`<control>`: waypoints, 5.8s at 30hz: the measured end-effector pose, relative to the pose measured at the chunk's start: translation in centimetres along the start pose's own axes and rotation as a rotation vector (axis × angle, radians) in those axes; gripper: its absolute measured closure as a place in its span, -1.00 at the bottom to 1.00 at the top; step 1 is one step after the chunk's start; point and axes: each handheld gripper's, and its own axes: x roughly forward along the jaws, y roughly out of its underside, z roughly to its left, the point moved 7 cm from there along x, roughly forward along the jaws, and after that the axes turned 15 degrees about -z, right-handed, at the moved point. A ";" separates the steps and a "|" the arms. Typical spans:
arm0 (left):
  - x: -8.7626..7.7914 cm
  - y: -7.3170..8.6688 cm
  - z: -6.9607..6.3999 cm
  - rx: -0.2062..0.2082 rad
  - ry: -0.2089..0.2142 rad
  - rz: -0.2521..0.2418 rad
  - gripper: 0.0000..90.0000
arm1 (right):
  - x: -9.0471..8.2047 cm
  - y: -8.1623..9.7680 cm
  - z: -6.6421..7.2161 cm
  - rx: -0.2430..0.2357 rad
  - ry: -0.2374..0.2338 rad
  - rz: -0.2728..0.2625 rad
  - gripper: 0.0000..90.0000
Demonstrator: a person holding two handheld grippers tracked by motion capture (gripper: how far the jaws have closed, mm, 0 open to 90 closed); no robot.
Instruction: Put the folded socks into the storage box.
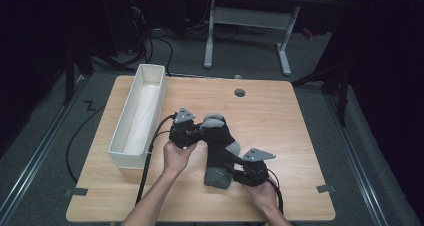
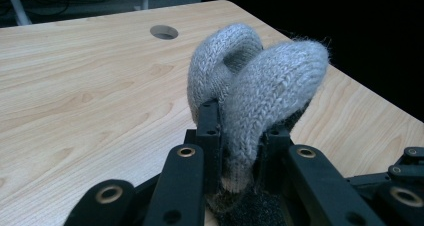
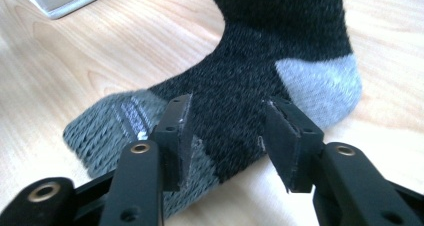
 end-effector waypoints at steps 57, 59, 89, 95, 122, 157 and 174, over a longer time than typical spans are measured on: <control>-4.0 5.7 -0.4 0.147 0.030 0.064 0.67 | 7.2 -0.3 -3.0 0.015 0.120 0.066 0.09; -4.1 5.7 -0.2 0.147 0.026 0.060 0.67 | 6.9 -0.5 -3.0 0.019 0.116 0.061 0.09; -5.4 6.3 -0.3 0.127 0.036 0.083 0.51 | 0.4 -7.2 -1.1 0.015 -0.020 -0.076 0.24; -5.8 6.6 -0.4 0.126 0.043 0.106 0.42 | 1.1 -7.2 -0.1 0.005 -0.058 -0.062 0.22; -7.4 7.7 0.0 0.058 -0.011 0.102 -0.03 | 1.8 -3.6 0.5 -0.062 -0.095 0.040 0.77; -7.0 9.7 1.1 0.071 -0.060 0.122 -0.02 | 1.4 -5.8 2.5 -0.069 -0.166 0.018 0.86; -6.8 5.7 0.7 0.031 -0.084 0.017 -0.14 | 1.6 -2.1 2.2 -0.075 -0.103 0.030 0.44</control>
